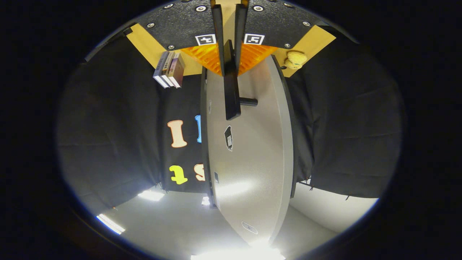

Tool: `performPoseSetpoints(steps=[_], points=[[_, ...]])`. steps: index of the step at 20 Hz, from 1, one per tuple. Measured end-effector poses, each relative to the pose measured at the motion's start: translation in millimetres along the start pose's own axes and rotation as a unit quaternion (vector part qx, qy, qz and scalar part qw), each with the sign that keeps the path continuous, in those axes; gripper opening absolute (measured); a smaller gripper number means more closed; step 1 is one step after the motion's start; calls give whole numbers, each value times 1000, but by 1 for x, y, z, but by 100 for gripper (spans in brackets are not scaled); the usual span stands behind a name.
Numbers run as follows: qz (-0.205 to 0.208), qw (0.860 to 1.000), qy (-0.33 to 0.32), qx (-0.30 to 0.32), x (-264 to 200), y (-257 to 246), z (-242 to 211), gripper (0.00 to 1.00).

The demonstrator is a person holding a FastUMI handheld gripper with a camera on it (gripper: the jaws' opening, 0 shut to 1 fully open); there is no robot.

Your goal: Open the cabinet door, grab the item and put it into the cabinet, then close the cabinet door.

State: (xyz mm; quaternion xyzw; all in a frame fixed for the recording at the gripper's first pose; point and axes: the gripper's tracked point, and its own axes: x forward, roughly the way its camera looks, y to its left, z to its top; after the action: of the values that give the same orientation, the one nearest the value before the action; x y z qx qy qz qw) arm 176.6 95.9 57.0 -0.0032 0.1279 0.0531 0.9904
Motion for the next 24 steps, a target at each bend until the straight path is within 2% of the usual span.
performPoseSetpoints(steps=[7, 11, 15, 17, 18, 20, 24], points=[[-68, 998, 0, -3, -2, -37, -1, 13], [-106, 994, -9, 3, -3, -52, 0, 8], [-159, 987, -37, -11, -7, -73, 8, 8], [-169, 983, -63, -20, -7, -78, 16, 11], [-170, 982, -74, -23, -6, -76, 19, 14], [-174, 979, -100, -30, -8, -76, 24, 26], [-134, 981, -141, -22, 3, -50, 29, 71]])
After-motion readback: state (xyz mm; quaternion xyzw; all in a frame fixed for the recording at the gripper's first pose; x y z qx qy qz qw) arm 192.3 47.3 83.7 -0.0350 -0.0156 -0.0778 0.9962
